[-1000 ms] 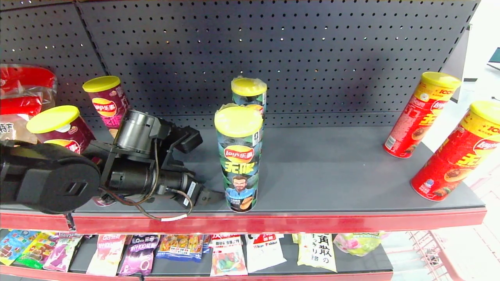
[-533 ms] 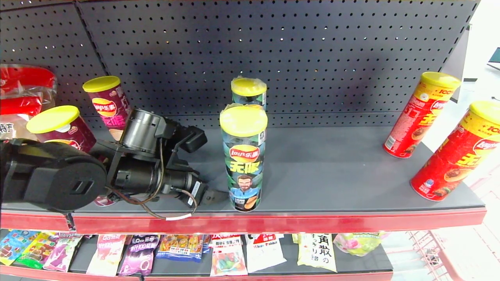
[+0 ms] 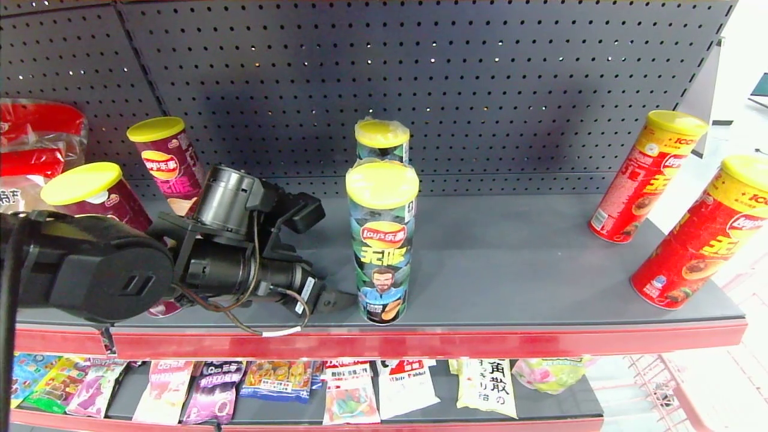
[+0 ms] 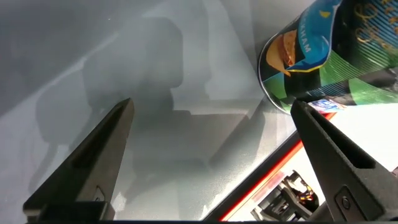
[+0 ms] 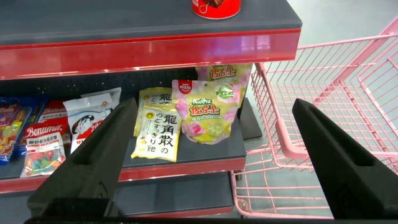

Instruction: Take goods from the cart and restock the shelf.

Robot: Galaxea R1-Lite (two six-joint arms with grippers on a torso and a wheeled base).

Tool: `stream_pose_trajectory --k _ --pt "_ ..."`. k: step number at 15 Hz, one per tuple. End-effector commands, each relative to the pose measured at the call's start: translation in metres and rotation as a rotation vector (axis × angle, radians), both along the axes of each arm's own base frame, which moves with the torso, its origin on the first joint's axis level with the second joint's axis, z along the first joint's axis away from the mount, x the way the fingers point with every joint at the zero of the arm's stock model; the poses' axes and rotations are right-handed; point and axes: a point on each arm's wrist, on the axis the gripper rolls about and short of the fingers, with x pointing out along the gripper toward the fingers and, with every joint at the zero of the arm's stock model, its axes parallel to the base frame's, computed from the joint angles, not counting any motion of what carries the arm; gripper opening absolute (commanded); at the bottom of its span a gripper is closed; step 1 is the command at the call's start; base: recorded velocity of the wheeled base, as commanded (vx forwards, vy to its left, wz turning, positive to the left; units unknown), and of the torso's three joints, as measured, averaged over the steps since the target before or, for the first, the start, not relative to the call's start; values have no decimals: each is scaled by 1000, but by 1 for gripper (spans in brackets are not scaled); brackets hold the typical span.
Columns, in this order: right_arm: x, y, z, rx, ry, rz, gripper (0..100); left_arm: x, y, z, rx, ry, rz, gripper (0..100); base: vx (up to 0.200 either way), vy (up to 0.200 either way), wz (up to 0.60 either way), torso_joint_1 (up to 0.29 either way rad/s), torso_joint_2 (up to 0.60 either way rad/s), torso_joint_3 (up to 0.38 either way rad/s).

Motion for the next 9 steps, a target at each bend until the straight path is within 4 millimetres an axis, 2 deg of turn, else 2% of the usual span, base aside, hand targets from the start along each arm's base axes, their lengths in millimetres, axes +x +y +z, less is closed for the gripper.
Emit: stream_pose_trajectory --k 1,9 --pt "0 0 0 -1 2 0 100 0 0 0 0 -2 -1 100 0 0 0 0 0 0" --pt "0 0 0 -1 2 0 100 0 -1 3 -5 -7 0 100 0 0 0 0 0 0"
